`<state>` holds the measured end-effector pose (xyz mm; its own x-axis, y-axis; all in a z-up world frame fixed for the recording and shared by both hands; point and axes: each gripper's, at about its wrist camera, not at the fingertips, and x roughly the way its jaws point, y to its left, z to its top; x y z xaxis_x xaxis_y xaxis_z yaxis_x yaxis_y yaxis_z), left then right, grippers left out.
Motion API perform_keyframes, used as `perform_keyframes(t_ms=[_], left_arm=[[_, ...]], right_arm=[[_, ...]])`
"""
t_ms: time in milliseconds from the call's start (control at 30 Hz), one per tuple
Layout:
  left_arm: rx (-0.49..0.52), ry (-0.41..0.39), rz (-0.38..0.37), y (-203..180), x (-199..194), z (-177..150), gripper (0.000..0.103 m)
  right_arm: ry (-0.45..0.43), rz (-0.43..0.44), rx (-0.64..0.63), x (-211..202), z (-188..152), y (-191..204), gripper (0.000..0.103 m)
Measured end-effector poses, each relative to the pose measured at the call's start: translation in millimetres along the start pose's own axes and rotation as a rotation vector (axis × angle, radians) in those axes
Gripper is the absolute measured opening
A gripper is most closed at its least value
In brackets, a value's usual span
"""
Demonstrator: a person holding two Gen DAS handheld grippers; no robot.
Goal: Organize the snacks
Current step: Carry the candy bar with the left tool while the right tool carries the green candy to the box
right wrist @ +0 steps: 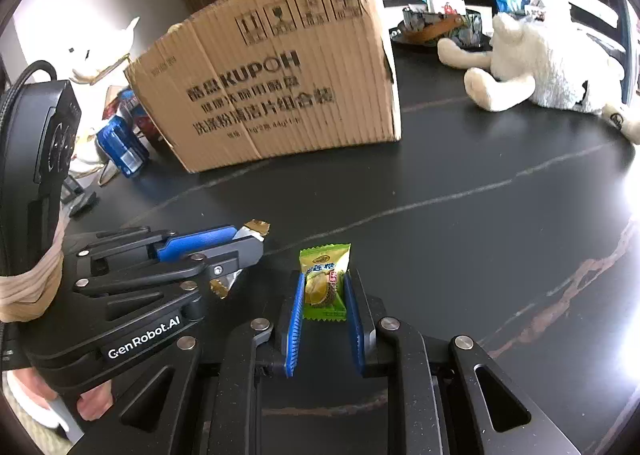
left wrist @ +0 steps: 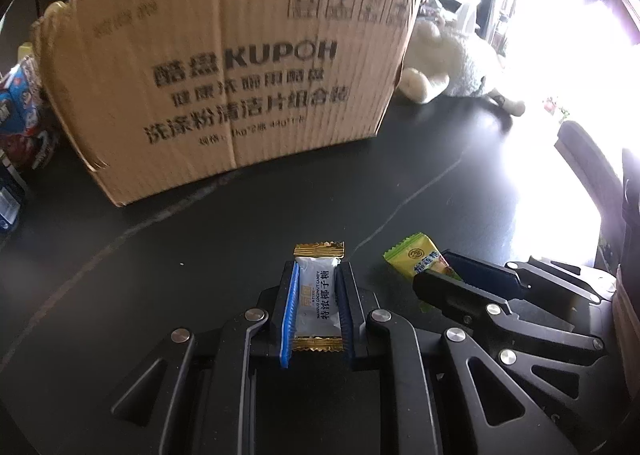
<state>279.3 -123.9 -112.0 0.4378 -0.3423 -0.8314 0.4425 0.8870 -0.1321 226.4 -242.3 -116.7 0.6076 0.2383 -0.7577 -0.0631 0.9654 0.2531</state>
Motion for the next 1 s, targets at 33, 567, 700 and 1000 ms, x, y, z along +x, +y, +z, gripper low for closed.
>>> perform_keyframes(t_ms=[33, 567, 700, 1000], left_arm=[[-0.002, -0.008, 0.004, 0.1, -5.3, 1.0, 0.019], [-0.018, -0.181, 0.044, 5.7, -90.8, 18.7, 0.019], [-0.031, -0.223, 0.058, 10.8, -113.2, 24.1, 0.019], [-0.038, -0.296, 0.1, 11.9, -146.2, 42.1, 0.019]], right_arm=[[-0.006, -0.001, -0.003, -2.3, 1.5, 1.2, 0.021], [-0.173, 0.024, -0.054, -63.4, 40.1, 30.2, 0.022], [-0.215, 0.033, -0.063, -78.5, 51.4, 38.8, 0.022], [-0.278, 0.042, -0.092, -101.1, 78.9, 53.3, 0.022]])
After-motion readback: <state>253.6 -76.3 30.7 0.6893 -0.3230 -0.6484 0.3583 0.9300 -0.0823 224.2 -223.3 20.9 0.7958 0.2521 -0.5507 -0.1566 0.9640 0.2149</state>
